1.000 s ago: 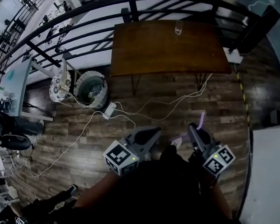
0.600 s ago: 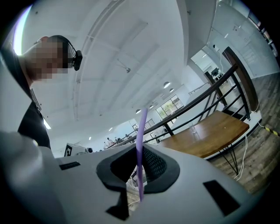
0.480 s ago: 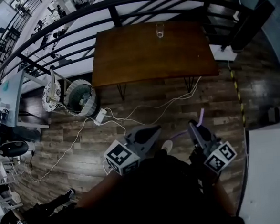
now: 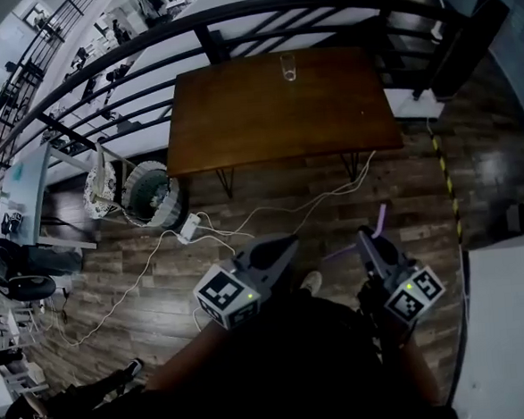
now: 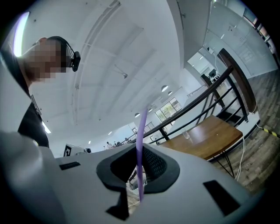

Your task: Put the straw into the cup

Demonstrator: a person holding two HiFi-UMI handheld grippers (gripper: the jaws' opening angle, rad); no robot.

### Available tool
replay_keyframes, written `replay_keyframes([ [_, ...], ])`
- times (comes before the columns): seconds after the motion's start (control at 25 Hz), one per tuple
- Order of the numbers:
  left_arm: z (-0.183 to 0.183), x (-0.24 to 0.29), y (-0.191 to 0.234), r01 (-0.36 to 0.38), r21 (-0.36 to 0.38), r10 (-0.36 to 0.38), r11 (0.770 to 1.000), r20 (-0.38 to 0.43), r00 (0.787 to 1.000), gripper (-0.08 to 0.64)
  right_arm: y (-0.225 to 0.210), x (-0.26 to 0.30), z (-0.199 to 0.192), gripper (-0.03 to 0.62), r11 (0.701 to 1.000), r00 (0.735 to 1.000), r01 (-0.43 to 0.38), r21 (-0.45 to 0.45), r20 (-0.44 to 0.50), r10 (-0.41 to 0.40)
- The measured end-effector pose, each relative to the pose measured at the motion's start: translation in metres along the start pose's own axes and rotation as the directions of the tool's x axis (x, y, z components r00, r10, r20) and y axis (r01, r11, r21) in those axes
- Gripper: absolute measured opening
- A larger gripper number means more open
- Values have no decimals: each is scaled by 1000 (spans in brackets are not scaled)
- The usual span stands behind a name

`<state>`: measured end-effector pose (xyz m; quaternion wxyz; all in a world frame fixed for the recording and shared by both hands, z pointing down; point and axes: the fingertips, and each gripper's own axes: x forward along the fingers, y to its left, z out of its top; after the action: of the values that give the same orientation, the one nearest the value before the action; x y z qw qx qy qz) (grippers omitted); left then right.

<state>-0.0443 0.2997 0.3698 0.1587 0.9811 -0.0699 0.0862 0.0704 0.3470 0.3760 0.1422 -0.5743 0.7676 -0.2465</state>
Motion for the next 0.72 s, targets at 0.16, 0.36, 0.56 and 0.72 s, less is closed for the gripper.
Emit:
replay_keyframes([
  [0.16, -1, 12, -2, 18, 4, -18, 1000, -7, 1000, 11, -8, -4, 2, 31, 1000, 1000, 9, 3, 5, -9],
  [0.36, 3, 25, 3, 39, 11, -39, 999, -4, 999, 11, -20, -6, 10, 31, 1000, 999, 32, 2, 30, -32],
  [0.56, 11, 36, 8, 63, 7, -63, 998, -1, 998, 11, -23, -2, 20, 31, 999, 998, 51, -4, 48, -51],
  [0.72, 13, 43, 20, 80, 1, -80, 997, -7, 997, 11, -31, 8, 24, 31, 997, 996, 71, 15, 52, -72],
])
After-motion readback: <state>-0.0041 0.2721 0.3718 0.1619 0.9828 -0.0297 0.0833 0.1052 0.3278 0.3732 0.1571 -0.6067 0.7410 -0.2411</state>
